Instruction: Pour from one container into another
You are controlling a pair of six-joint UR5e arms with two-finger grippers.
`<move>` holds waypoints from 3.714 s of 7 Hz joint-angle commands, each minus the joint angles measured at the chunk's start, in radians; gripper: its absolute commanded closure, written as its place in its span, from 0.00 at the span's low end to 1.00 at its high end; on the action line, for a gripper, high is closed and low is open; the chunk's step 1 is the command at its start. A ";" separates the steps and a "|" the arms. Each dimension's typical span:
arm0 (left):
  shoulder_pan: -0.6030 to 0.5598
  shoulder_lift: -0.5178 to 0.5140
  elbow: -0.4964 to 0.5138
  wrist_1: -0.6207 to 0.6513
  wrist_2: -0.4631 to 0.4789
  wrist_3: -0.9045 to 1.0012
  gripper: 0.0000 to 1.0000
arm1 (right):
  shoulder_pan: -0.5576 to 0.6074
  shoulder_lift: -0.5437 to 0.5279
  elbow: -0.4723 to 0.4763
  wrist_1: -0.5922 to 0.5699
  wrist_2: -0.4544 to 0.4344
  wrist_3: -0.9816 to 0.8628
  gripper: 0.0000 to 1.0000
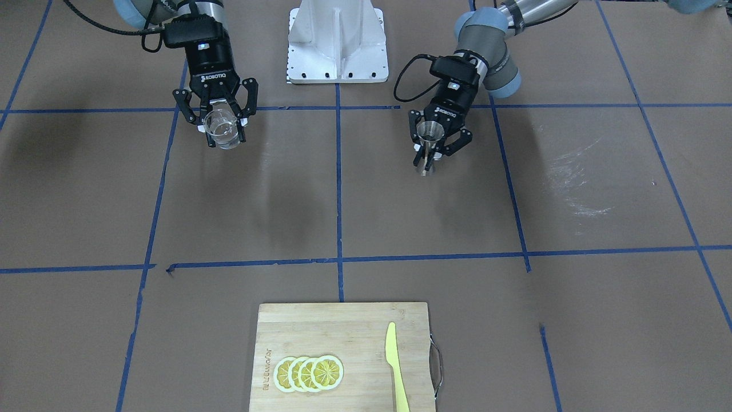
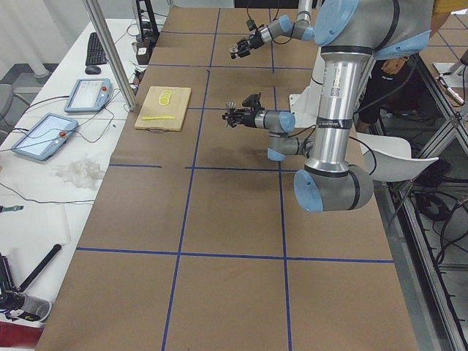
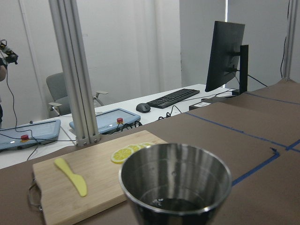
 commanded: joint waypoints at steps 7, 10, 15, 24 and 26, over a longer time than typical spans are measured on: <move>0.004 0.343 0.138 -0.250 0.049 -0.318 1.00 | 0.009 -0.007 -0.079 0.030 -0.007 0.003 1.00; 0.012 0.404 0.166 -0.248 0.072 -0.467 1.00 | 0.006 -0.001 -0.099 0.032 -0.021 0.003 1.00; 0.059 0.401 0.193 -0.212 0.185 -0.558 1.00 | 0.003 0.002 -0.114 0.032 -0.035 0.010 1.00; 0.145 0.400 0.222 -0.175 0.218 -0.616 1.00 | 0.001 0.019 -0.108 0.032 -0.035 0.009 1.00; 0.150 0.400 0.221 -0.175 0.218 -0.616 0.87 | 0.001 0.019 -0.108 0.032 -0.035 0.007 1.00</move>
